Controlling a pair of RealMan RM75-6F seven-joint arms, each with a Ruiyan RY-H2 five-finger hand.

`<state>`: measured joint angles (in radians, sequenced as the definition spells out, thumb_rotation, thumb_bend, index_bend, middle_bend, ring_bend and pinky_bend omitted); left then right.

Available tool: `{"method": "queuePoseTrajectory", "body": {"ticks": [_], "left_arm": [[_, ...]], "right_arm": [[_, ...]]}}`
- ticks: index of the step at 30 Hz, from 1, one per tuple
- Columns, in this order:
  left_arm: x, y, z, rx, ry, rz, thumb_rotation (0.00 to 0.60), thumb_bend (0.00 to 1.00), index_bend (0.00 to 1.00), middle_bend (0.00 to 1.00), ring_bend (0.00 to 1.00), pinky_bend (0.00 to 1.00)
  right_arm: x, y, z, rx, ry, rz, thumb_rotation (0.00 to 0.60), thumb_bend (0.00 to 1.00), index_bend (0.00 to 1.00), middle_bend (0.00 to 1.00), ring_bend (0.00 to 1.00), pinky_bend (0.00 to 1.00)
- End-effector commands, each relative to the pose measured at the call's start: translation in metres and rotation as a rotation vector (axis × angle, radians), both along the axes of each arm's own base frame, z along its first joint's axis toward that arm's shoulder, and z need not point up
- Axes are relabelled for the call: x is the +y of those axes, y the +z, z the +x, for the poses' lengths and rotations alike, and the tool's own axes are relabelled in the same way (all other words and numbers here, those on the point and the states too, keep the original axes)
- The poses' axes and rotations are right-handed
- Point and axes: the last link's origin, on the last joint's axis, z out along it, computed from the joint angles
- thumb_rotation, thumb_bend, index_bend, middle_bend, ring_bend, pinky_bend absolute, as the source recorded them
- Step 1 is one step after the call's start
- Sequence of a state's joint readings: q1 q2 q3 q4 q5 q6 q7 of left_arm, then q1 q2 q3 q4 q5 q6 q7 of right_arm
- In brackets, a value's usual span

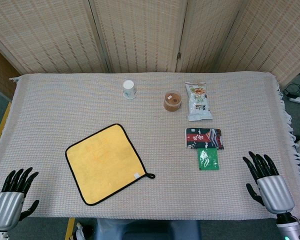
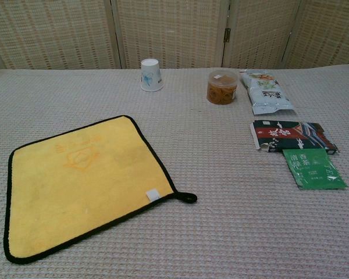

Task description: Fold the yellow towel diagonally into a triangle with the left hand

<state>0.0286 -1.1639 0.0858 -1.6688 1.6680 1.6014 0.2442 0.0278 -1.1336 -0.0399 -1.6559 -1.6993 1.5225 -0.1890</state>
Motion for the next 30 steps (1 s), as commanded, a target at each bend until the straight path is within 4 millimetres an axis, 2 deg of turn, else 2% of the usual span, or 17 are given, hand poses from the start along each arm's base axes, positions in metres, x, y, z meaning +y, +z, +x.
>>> {"method": "queuePoseTrajectory", "body": {"ticks": [1,5,6,7,9,10,11,12,14,18,24,30], "left_arm": [[0.0,0.0,-0.001,-0.001,0.007,0.004,0.6,0.32,0.16,0.09,0.03,0.0],[-0.002,0.0,0.001,-0.011,-0.003,-0.005,0.6,0.32,0.15,0.09,0.05,0.03],[-0.004,-0.002,0.003,-0.032,-0.018,-0.017,0.6,0.32,0.15,0.12,0.1,0.09],[-0.008,-0.004,0.004,-0.051,-0.035,-0.036,0.6,0.32,0.16,0.18,0.18,0.19],[-0.022,-0.011,0.004,-0.085,-0.13,-0.057,0.6,0.32,0.2,0.44,0.51,0.56],[-0.027,-0.016,0.002,-0.098,-0.15,-0.063,0.6,0.32,0.23,0.63,0.71,0.76],[-0.033,-0.022,0.0,-0.115,-0.182,-0.072,0.6,0.32,0.28,0.82,0.9,0.92],[-0.037,-0.026,-0.003,-0.118,-0.202,-0.078,0.6,0.32,0.33,0.93,0.97,0.98],[-0.045,-0.035,-0.007,-0.127,-0.232,-0.085,0.6,0.32,0.4,1.0,1.0,1.0],[-0.054,-0.048,-0.014,-0.157,-0.253,-0.1,0.6,0.32,0.5,1.0,1.0,1.0],[-0.063,-0.068,-0.028,-0.184,-0.21,-0.147,0.6,0.32,0.53,1.0,1.0,1.0],[-0.054,-0.087,-0.032,-0.217,-0.233,-0.118,0.6,0.32,0.54,1.0,1.0,1.0]], "right_arm": [[0.0,0.0,0.001,-0.002,0.005,0.002,0.6,0.46,0.0,0.0,0.0,0.0],[0.0,-0.001,0.001,0.0,0.004,0.006,0.6,0.46,0.0,0.0,0.0,0.0],[-0.001,-0.001,0.001,-0.002,0.003,0.006,0.6,0.46,0.0,0.0,0.0,0.0],[-0.001,-0.001,0.001,-0.001,0.003,0.005,0.6,0.46,0.0,0.0,0.0,0.0],[-0.001,-0.001,-0.001,0.002,-0.004,0.004,0.6,0.46,0.0,0.0,0.0,0.0],[-0.002,-0.001,-0.001,0.002,-0.005,0.005,0.6,0.46,0.0,0.0,0.0,0.0],[-0.003,-0.002,0.0,0.002,-0.005,0.007,0.6,0.46,0.0,0.0,0.0,0.0],[-0.003,-0.003,0.0,0.003,-0.003,0.008,0.6,0.46,0.0,0.0,0.0,0.0],[-0.004,-0.006,0.0,0.009,-0.002,0.015,0.6,0.46,0.0,0.0,0.0,0.0],[-0.004,-0.01,0.001,0.014,-0.001,0.026,0.6,0.46,0.0,0.0,0.0,0.0],[-0.005,-0.011,0.001,0.017,0.004,0.027,0.6,0.46,0.0,0.0,0.0,0.0],[-0.004,-0.011,0.002,0.017,0.009,0.029,0.6,0.46,0.0,0.0,0.0,0.0]]}}
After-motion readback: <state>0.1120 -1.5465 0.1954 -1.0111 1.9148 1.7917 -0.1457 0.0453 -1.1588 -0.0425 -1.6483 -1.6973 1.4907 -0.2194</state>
